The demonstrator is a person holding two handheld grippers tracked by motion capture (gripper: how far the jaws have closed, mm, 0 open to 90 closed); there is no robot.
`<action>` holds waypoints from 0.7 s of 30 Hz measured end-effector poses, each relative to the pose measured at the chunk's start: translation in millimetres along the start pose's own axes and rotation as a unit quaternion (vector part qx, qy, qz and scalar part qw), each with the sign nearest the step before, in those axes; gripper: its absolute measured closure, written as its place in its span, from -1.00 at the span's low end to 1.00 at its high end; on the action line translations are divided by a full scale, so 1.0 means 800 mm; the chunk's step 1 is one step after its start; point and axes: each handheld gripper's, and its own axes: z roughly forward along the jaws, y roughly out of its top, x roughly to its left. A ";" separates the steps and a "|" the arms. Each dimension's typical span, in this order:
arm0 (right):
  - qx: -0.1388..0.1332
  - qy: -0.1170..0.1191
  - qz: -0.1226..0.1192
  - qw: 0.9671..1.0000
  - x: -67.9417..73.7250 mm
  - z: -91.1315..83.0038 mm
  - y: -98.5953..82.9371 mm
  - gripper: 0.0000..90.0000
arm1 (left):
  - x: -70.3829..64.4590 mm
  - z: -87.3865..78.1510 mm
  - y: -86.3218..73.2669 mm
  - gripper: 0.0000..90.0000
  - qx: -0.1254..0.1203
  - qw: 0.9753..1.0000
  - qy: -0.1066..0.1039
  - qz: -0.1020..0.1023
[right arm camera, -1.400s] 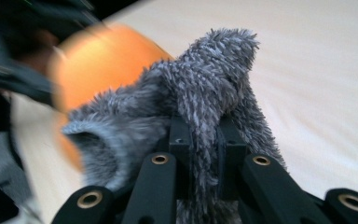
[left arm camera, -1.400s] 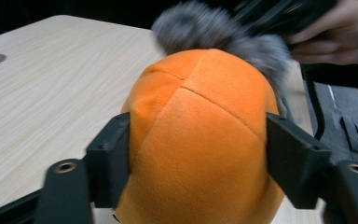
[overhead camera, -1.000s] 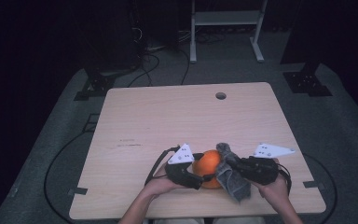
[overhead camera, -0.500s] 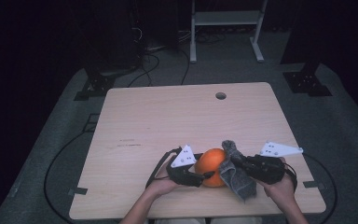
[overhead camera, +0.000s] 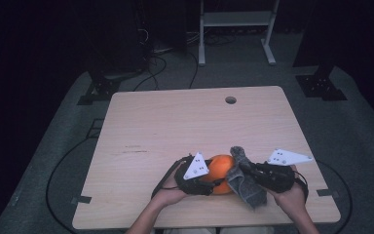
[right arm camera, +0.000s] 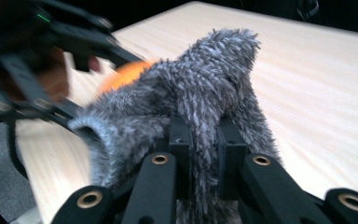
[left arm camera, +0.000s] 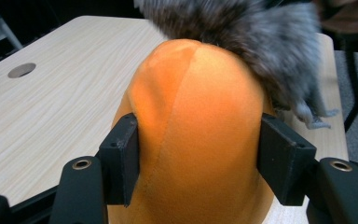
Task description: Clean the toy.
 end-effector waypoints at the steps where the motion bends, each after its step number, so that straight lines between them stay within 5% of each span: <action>1: -0.007 0.008 -0.013 1.000 0.010 -0.001 0.007 0.76 | -0.001 0.001 0.000 -0.18 0.001 1.000 -0.002 0.001; 5: -0.004 0.015 -0.042 0.999 0.029 0.005 0.016 0.76 | -0.007 0.006 -0.002 -0.18 0.005 1.000 -0.014 0.011; 9: -0.005 0.020 -0.008 1.000 0.007 0.006 0.003 0.76 | 0.006 0.001 -0.008 -0.33 -0.022 0.998 -0.063 -0.014; 11: -0.003 0.015 -0.004 1.000 0.003 0.006 -0.002 0.76 | 0.012 0.000 -0.010 -0.45 -0.027 0.997 -0.061 -0.027; 14: 0.000 0.014 -0.008 1.000 0.004 0.005 -0.001 0.76 | 0.014 0.010 -0.014 -0.74 0.007 0.999 -0.039 -0.020; 21: 0.005 0.034 -0.055 0.998 0.041 0.012 0.013 0.77 | -0.001 0.020 -0.020 -0.38 0.006 0.999 -0.043 0.014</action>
